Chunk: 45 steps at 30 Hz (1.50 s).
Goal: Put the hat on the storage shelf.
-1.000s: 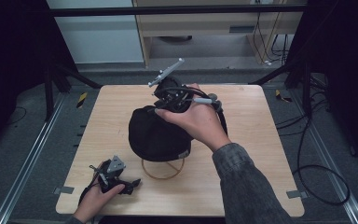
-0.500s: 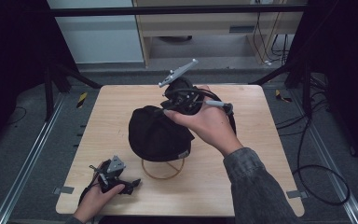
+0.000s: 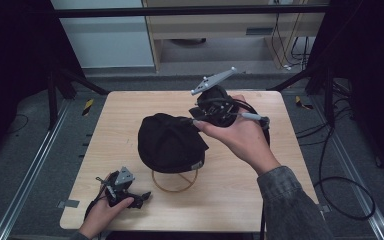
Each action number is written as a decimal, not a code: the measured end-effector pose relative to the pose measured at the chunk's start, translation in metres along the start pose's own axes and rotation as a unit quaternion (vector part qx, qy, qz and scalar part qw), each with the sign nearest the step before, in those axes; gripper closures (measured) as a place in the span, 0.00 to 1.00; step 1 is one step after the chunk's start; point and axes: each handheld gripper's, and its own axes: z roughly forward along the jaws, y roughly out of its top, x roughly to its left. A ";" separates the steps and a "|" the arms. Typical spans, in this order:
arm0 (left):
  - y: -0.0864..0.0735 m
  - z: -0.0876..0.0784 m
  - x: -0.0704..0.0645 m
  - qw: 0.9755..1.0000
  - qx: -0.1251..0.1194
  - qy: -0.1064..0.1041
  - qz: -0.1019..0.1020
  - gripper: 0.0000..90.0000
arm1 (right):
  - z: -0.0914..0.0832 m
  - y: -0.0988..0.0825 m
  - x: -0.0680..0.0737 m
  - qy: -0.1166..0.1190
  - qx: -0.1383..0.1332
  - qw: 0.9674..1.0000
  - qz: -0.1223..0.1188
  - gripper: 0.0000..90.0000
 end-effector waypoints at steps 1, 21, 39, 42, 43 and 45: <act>0.000 0.000 0.000 1.000 0.000 0.000 0.000 0.00 | -0.002 -0.002 -0.002 -0.003 -0.002 1.000 0.003 0.63; 0.000 0.000 0.000 1.000 0.001 0.000 0.001 0.00 | -0.016 -0.030 -0.019 -0.058 -0.020 0.997 0.037 0.29; 0.000 0.000 0.000 1.000 -0.002 0.000 0.000 0.00 | -0.034 -0.081 -0.039 -0.113 -0.046 0.990 0.069 0.08; 0.000 0.000 0.000 1.000 -0.001 0.000 0.001 0.00 | -0.036 -0.091 -0.043 -0.126 -0.044 0.988 0.077 0.12; 0.000 0.001 -0.001 1.000 -0.002 0.000 -0.001 0.00 | -0.037 -0.094 -0.045 -0.129 -0.044 0.987 0.081 0.12; 0.000 0.000 0.000 1.000 -0.001 0.000 0.000 0.00 | -0.037 -0.101 -0.049 -0.132 -0.041 0.987 0.087 0.13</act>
